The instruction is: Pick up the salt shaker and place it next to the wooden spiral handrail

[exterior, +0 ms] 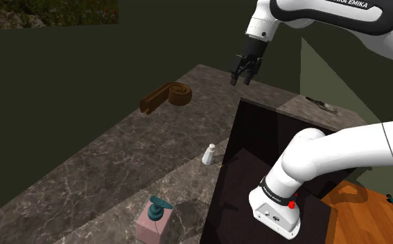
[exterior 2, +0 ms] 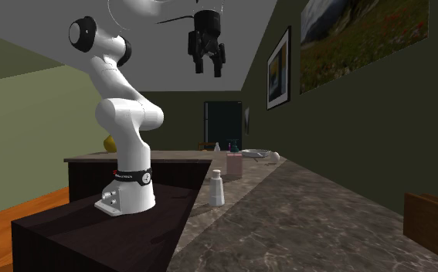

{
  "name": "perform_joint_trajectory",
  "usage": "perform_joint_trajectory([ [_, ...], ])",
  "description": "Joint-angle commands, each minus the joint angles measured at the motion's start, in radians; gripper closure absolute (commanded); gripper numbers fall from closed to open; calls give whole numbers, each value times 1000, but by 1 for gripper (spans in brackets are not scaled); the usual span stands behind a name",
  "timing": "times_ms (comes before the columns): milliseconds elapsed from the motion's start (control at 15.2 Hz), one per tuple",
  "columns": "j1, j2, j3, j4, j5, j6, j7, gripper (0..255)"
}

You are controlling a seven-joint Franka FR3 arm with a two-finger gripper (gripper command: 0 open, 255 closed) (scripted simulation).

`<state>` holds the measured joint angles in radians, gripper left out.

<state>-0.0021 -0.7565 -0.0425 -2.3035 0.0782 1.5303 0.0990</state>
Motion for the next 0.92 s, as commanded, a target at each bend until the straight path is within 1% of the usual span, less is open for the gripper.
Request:
perform_joint_trajectory([
  [0, 0, 0, 0, 0, 0, 0, 0, 0],
  [462, 12, -56, 33, -269, 14, 226, 1, 0],
  [858, 31, -44, 65, -464, 34, 444, 2, 0],
])
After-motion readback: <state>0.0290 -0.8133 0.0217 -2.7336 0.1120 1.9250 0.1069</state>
